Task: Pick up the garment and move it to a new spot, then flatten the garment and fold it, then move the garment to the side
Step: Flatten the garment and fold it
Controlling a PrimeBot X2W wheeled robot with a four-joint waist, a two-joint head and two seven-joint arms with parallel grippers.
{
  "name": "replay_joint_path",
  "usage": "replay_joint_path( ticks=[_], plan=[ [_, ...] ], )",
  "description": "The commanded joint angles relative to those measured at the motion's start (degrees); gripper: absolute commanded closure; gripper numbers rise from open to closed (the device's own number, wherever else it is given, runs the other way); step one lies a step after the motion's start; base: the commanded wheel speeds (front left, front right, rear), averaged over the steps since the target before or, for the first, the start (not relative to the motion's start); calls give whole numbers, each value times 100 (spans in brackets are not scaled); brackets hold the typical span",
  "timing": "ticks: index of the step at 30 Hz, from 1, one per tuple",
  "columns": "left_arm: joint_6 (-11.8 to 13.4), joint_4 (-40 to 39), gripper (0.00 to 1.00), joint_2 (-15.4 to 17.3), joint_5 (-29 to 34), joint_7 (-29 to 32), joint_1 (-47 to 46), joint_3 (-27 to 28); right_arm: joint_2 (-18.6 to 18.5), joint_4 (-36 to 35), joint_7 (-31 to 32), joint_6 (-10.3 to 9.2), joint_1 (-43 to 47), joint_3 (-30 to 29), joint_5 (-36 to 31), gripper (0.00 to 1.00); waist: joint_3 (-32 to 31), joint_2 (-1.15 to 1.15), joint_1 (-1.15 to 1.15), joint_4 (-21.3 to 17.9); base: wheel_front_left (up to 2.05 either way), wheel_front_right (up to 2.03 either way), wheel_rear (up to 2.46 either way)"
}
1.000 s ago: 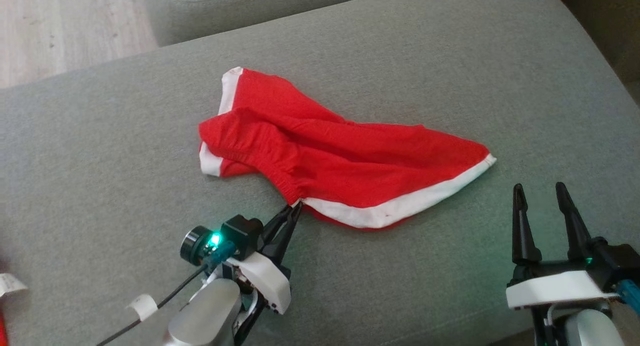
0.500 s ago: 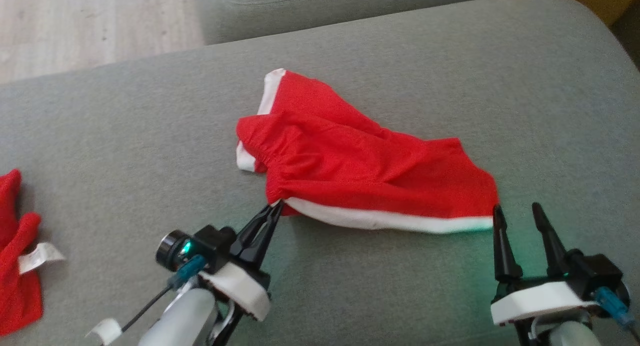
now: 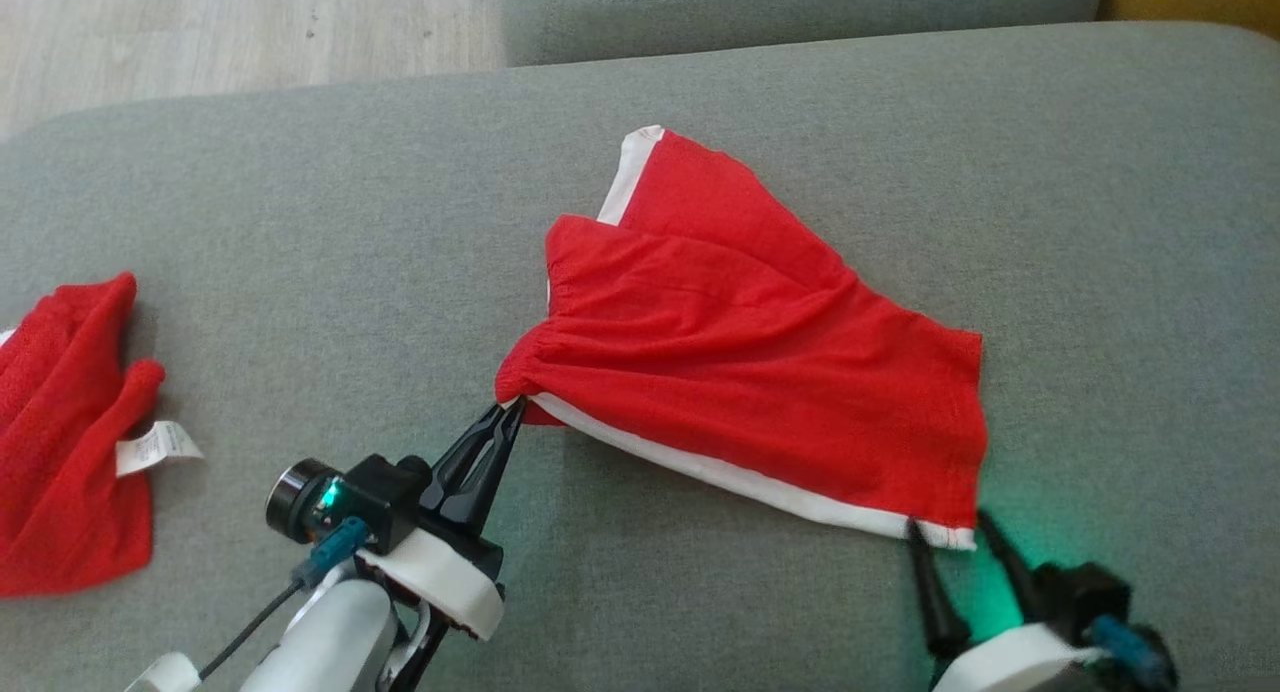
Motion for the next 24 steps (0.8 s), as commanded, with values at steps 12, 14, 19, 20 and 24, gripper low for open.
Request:
replay_joint_path(
  ticks=[12, 14, 19, 20, 24],
  plan=[
    [10, -186, 100, 157, 75, -47, -72, 226, -261, -404, 388, 43, 376, 613, 134, 20, -71, 0, 0, -26, 0, 0, 0],
    [10, -186, 100, 166, 73, -47, -60, 214, -256, -413, 384, 43, 381, 604, 117, 39, -94, 0, 0, -34, 0, 0, 0],
    [10, -169, 100, 187, 52, -47, 1, 207, -242, -324, 281, 43, 308, 592, 73, 100, -180, 0, 0, -81, 0, 0, 0],
    [10, -163, 100, 186, 52, -47, 20, 203, -252, -297, 253, 43, 283, 595, 38, 100, -196, 0, 0, -92, 0, 0, 0],
    [10, -135, 100, 157, 43, -47, 95, 181, -265, -205, 106, 43, 214, 567, -69, 100, -316, 0, 0, -135, 0, 0, 0]
  ],
)
